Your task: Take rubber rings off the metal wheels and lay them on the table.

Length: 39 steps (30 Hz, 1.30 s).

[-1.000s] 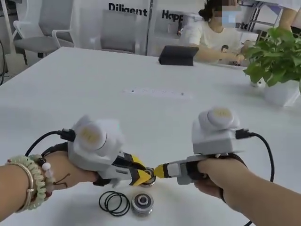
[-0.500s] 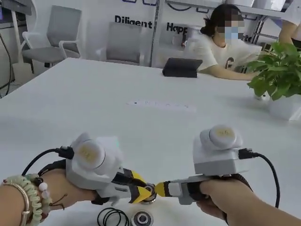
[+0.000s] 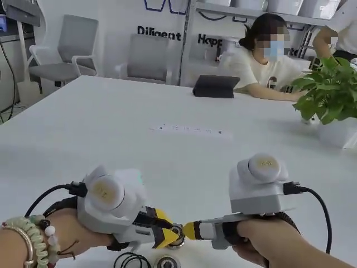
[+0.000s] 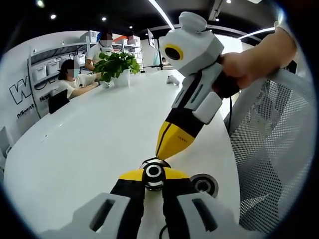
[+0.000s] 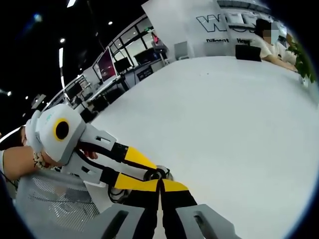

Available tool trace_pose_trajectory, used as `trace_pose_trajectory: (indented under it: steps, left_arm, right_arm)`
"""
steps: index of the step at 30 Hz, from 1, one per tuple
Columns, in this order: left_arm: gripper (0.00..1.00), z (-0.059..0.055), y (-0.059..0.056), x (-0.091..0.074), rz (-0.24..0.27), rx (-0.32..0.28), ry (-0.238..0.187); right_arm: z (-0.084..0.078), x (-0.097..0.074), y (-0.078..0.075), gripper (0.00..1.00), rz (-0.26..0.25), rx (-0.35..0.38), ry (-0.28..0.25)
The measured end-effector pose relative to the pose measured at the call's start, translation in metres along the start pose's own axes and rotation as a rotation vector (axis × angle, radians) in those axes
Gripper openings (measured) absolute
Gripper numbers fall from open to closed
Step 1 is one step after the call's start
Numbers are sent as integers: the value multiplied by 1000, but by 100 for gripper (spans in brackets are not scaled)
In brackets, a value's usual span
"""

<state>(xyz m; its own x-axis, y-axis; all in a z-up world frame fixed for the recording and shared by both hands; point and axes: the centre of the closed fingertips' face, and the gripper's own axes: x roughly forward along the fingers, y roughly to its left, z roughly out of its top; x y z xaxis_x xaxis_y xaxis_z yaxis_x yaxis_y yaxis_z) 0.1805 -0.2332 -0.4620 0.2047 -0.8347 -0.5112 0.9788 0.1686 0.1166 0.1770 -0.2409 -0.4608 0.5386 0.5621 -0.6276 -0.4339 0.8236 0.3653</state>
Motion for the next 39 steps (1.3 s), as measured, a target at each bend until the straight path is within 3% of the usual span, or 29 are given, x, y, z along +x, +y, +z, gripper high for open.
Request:
trace_pose_trajectory:
  steps: [7,10,11,12,13,14,19,22,23,25,28,31,36,39]
  left_arm:
    - [7,1,2,2,18,0,3]
    - [7,1,6,2,34,-22,2]
    - [7,1,7,2,35,-22,3]
    - [7,1,8,1,38,-21,3]
    - [7,1,8,1,38,-21,3]
    - [7,1,8,1,37,-22,-2]
    - [7,1,9,1,42,-42,7]
    - [5,1,7,-2,10,25,51]
    - [3,0,6,-4,-8,39,73]
    - [0,10,12,-10,11,41,39]
    - [10,25,19,-23,6,-92,-5]
    - [11,40,27,-41,28,-18,-48]
    - [25,56,36,-71,61,-36,-74]
    - [31,58,31,-87,51,-42,-75]
  right_arm:
    - [7,-1,5,0,24,19,-38]
    - [20,-3,25,0,116,31,-94]
    - [25,-5,25,0,98,23,-111]
    - [20,-5,20,0,58,-3,-76]
    - [20,-5,18,0,45,-26,-74]
    - [19,-2,22,0,66,-13,-81]
    - [20,-5,15,0,64,36,-86]
    - [21,-6,16,0,66,34,-91]
    - [27,-7,18,0,72,31,-122]
    - [36,-10,21,0,89,49,-159]
    - [34,-11,18,0,83,61,-149]
    - [34,-11,19,0,98,87,-151]
    - [34,-9,33,0,134,67,-140]
    - [29,-5,42,0,158,50,-108]
